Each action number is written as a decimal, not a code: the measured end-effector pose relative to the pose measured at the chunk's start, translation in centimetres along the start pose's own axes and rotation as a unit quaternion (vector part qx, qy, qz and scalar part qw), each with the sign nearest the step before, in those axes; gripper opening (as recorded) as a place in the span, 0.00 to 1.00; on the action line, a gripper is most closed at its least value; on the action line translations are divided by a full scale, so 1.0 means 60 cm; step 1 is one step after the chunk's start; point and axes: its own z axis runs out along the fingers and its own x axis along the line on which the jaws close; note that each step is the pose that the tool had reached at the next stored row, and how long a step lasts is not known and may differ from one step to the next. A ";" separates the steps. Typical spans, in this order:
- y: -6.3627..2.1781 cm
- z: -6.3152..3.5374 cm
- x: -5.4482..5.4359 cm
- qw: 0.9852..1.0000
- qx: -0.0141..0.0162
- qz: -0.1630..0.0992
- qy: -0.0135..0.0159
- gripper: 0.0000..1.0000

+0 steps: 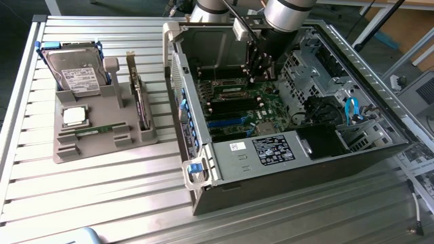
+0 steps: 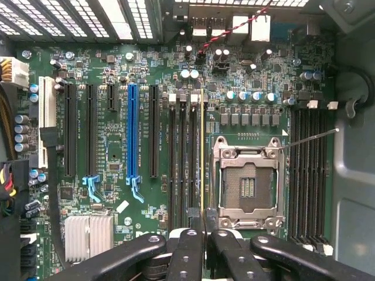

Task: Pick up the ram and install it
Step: 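Insert the ram into the slot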

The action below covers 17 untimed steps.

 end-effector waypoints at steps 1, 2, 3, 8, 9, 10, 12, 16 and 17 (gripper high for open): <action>0.000 0.000 0.001 1.000 0.000 0.000 0.000 0.12; 0.000 0.000 0.003 1.000 0.000 0.000 0.000 0.12; -0.001 0.000 0.005 1.000 0.000 0.000 0.000 0.12; -0.002 -0.001 0.014 1.000 0.000 0.000 0.000 0.12; -0.002 -0.001 0.016 1.000 0.000 0.000 0.000 0.12; -0.002 -0.001 0.017 1.000 0.000 0.000 0.000 0.12; -0.002 -0.001 0.020 1.000 0.000 0.000 0.000 0.12; -0.002 -0.001 0.026 1.000 0.000 0.000 0.000 0.12; -0.002 -0.001 0.027 1.000 0.000 0.000 0.000 0.12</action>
